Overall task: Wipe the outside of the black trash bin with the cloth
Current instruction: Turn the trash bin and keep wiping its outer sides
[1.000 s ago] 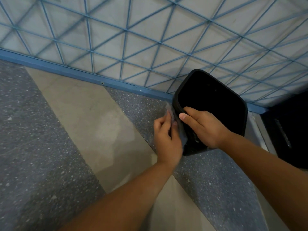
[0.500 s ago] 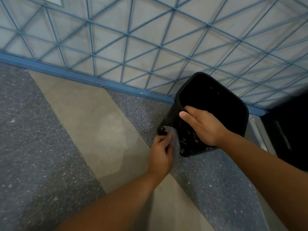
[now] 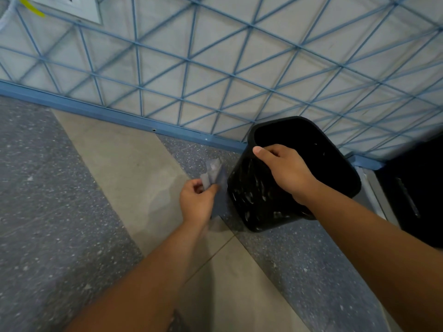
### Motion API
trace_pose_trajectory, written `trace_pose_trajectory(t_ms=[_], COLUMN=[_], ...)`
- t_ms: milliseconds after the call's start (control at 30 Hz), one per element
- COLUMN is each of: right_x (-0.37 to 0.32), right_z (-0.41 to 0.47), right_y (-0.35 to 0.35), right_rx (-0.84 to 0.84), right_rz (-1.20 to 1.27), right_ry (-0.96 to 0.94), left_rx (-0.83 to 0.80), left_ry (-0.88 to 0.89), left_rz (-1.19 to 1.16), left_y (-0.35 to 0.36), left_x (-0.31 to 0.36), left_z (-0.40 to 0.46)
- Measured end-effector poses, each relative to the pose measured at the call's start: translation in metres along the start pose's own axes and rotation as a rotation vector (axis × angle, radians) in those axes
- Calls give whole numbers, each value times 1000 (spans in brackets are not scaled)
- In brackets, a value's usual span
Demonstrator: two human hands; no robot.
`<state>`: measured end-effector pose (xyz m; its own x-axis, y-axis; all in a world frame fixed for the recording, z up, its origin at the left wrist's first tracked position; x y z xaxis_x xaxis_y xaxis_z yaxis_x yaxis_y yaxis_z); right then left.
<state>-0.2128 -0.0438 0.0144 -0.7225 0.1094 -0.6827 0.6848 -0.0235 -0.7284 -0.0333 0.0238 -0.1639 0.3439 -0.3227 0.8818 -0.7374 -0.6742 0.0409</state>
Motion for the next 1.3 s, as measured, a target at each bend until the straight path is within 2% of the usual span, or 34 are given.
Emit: trace_pose_trajectory(t_ms=[100,267,367,467,533,600,633,800,900,1033,1133,1233,1300], right_x=[-5,1,7,8,7,7,7,5,5,4,5,5,5], right_z=[-6,-36,-54,-53,-50,-48,-48,-44,-44,-43,-41,-41,-42], right_y=[-4,-15,-4,-2,-3,-3,-2,-1,-1,-2,-3,-3,-4], right_rx=[-27,-127,-199,-202,-216,-233,-238,-223,-213,-193,-180,-179,-172], right_rz=[-9,-347,-270,-221,-253,-300,-318,-341,-328,-323,-313,-305,-304], right_ry=[-27,-102,-107,-148,-177,-201,-213,-253,-266,-268,-262,-266,-266], left_rx=[-34,-101,-193,-342,-377,-304,-249,-155,-77,-65,-44,-22,-92], left_ry=[54,280,328,217,-12,-238,-260,79,210,117,68,-83,-189], left_rz=[-42,26,-31,-200,-411,-576,-547,-142,-79,-234,-224,-320,-411], left_y=[0,11,33,59,69,70,70,83,85,83,75,71,81], left_x=[9,42,61,66,57,39,31,35,45,42,48,40,35], left_z=[-2,-10,-25,-46,-55,-56,-53,-51,-52,-42,-37,-30,-31])
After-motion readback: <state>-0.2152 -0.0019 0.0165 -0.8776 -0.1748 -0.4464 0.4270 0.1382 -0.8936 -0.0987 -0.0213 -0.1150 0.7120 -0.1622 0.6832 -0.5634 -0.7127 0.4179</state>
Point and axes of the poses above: each hand's wrist, its own z-axis towards the middle knuckle, its own y-axis out of the palm, x = y × z, the point moved 10 cm from there along z, towards the middle knuckle, and after that the axes turned 9 degrees about x, right-handed, at the moved point
